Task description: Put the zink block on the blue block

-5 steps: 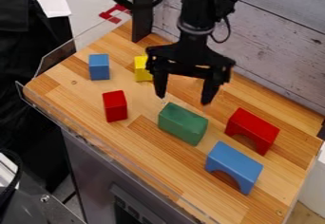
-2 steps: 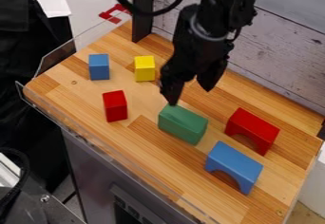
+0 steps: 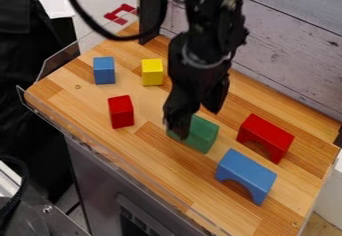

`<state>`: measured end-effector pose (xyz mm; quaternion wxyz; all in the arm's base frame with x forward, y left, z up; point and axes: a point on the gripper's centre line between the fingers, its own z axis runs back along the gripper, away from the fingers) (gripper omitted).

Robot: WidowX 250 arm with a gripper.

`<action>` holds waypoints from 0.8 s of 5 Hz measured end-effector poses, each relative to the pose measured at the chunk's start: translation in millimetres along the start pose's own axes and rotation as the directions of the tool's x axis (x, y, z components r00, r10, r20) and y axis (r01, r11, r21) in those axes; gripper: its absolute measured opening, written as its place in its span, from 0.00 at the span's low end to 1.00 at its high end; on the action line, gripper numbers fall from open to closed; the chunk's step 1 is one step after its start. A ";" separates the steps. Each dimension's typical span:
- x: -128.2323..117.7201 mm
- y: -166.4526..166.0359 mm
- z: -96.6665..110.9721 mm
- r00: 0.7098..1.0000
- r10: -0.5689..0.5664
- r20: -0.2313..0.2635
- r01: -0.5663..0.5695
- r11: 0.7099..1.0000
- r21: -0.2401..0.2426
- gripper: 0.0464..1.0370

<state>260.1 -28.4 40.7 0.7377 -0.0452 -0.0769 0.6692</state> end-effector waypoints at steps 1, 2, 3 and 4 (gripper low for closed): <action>-3.5 3.8 -6.1 0.996 0.072 -0.045 -0.073 0.997 -0.017 0.96; -3.2 -0.6 -8.2 0.990 0.110 -0.084 -0.114 0.992 -0.045 0.96; 1.5 3.0 -16.4 0.988 0.128 -0.090 -0.129 0.992 -0.003 0.96; 11.7 2.4 -20.1 0.986 0.142 -0.089 -0.142 0.990 0.013 0.96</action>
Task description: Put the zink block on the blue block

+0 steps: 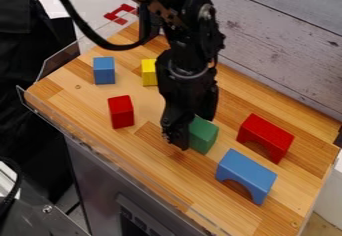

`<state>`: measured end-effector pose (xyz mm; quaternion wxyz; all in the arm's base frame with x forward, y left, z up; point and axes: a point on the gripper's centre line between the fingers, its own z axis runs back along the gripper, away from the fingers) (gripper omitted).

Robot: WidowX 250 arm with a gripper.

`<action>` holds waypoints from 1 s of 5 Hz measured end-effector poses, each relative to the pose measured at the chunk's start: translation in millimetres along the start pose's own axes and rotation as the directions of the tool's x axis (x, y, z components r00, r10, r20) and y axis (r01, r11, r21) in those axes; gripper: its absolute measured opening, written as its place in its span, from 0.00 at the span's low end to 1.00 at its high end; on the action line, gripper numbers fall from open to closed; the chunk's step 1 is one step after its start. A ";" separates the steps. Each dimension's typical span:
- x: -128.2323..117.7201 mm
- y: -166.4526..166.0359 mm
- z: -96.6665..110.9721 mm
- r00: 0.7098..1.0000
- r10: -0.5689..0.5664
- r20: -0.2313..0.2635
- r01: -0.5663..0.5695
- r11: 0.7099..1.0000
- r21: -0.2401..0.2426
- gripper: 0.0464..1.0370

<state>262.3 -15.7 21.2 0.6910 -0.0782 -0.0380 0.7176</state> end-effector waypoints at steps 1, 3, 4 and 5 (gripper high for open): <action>9.4 -0.8 -7.7 1.000 -0.005 -0.006 0.005 0.999 0.052 0.92; 12.7 -4.7 -7.3 0.999 -0.045 -0.007 0.046 0.995 0.091 0.54; 9.3 -7.3 2.1 0.995 -0.096 0.001 0.096 0.993 0.075 0.54; -5.4 -14.7 25.9 0.978 -0.207 0.026 0.206 0.978 0.023 0.54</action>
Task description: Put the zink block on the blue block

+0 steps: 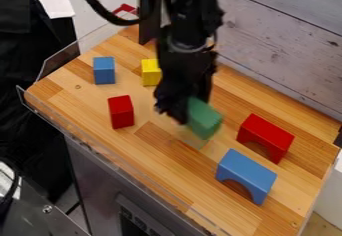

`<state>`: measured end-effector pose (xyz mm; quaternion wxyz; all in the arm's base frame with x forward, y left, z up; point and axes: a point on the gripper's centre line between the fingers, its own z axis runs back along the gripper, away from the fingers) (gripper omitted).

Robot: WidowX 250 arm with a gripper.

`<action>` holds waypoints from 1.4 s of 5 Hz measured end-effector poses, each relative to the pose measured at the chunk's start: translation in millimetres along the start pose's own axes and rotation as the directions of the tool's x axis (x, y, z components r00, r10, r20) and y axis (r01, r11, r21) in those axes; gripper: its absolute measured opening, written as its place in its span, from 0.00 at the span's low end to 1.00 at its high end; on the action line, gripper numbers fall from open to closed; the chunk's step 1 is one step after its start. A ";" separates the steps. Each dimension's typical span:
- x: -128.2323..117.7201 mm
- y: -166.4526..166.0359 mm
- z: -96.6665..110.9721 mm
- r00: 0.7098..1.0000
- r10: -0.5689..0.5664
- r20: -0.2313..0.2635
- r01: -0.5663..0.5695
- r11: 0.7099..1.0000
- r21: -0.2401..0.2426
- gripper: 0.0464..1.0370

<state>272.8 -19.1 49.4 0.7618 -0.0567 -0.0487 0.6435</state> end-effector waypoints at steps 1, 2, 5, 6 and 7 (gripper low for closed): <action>-21.6 1.4 18.3 0.994 -0.102 -0.050 0.097 0.991 -0.093 0.54; -44.3 10.3 23.6 0.984 -0.173 -0.045 0.171 0.984 -0.054 0.54; -74.7 11.1 14.2 0.992 -0.123 -0.040 0.124 0.991 0.045 0.54; -76.6 9.6 11.8 0.995 -0.085 -0.043 0.087 0.995 0.048 0.54; -80.3 7.8 9.5 0.996 -0.058 -0.061 0.061 0.997 0.040 0.54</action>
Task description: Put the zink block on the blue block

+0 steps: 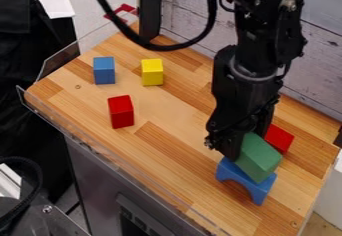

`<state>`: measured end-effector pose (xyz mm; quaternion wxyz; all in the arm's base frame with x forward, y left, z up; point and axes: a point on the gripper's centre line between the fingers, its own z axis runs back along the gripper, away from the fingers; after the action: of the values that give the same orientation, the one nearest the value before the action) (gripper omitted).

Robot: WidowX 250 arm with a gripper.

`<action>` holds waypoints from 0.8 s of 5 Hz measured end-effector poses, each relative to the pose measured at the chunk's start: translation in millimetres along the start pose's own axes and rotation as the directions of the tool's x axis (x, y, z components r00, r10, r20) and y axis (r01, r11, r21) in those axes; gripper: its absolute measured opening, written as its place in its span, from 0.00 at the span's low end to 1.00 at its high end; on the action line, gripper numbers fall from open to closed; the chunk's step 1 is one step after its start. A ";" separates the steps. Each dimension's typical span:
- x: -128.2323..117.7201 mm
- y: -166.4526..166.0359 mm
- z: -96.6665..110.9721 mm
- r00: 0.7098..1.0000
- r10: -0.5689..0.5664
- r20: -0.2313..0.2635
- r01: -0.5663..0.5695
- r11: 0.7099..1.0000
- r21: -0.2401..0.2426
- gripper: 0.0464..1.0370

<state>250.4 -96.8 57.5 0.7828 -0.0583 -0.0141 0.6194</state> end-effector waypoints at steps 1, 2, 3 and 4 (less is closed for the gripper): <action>-2.0 -0.1 -3.6 1.000 0.015 -0.013 -0.015 1.000 0.006 0.54; -8.2 -1.9 -5.7 0.999 0.025 -0.030 -0.025 1.000 -0.004 0.54; -10.1 -2.0 -9.9 0.999 0.022 -0.030 -0.022 1.000 0.003 0.54; -12.6 -3.4 -14.2 0.998 0.036 -0.048 -0.036 0.999 0.002 0.58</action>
<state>252.1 -110.8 44.4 0.7715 -0.0731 0.0059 0.6320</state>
